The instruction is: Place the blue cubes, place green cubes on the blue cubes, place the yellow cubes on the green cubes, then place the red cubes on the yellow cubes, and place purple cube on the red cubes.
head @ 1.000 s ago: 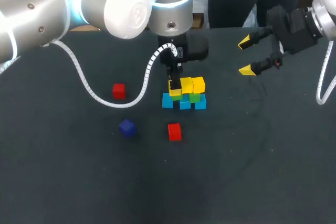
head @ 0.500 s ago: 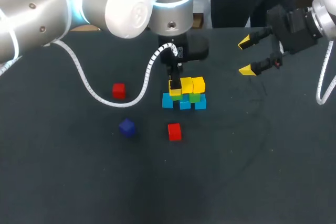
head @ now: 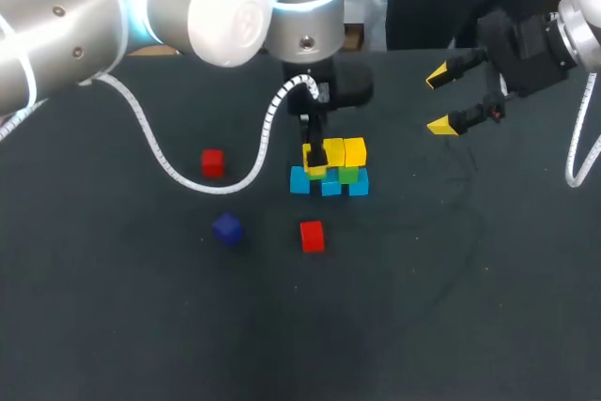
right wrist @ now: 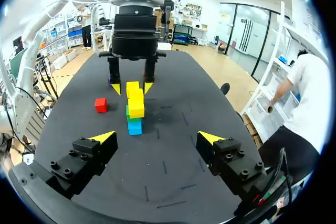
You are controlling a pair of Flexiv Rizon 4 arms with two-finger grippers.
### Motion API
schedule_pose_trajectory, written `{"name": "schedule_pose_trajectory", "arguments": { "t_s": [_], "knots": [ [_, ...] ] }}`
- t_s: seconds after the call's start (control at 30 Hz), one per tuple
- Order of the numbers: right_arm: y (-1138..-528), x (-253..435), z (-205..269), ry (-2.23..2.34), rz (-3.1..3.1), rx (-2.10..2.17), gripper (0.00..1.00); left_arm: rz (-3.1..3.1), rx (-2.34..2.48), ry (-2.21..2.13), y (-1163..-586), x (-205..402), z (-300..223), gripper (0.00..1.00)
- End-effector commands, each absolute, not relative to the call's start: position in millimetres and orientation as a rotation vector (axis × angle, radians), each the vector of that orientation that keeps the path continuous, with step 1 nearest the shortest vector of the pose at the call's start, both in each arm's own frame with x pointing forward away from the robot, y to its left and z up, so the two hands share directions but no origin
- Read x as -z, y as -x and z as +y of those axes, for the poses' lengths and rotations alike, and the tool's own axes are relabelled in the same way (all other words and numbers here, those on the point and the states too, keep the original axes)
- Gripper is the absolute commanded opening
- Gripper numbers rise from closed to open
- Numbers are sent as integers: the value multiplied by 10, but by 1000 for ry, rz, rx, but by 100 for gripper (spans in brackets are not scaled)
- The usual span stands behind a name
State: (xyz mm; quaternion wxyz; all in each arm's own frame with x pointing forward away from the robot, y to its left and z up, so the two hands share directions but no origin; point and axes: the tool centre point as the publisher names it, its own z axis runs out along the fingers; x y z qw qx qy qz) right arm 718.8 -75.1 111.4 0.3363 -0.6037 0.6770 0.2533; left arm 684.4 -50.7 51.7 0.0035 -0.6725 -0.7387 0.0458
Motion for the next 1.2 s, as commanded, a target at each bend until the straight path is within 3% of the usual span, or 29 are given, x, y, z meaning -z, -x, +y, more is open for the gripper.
{"name": "schedule_pose_trajectory", "arguments": {
  "t_s": [0.03, 1.2],
  "knots": [
    [-7188, -1111, -751, 1574, 1764, -661, 100, -2322, -153, 2103, -6871, -518, -492, 100],
    [-7188, -1111, -751, 1574, 1764, -661, 100, -2697, -172, 2057, -6684, -794, 232, 100]
  ]
}}
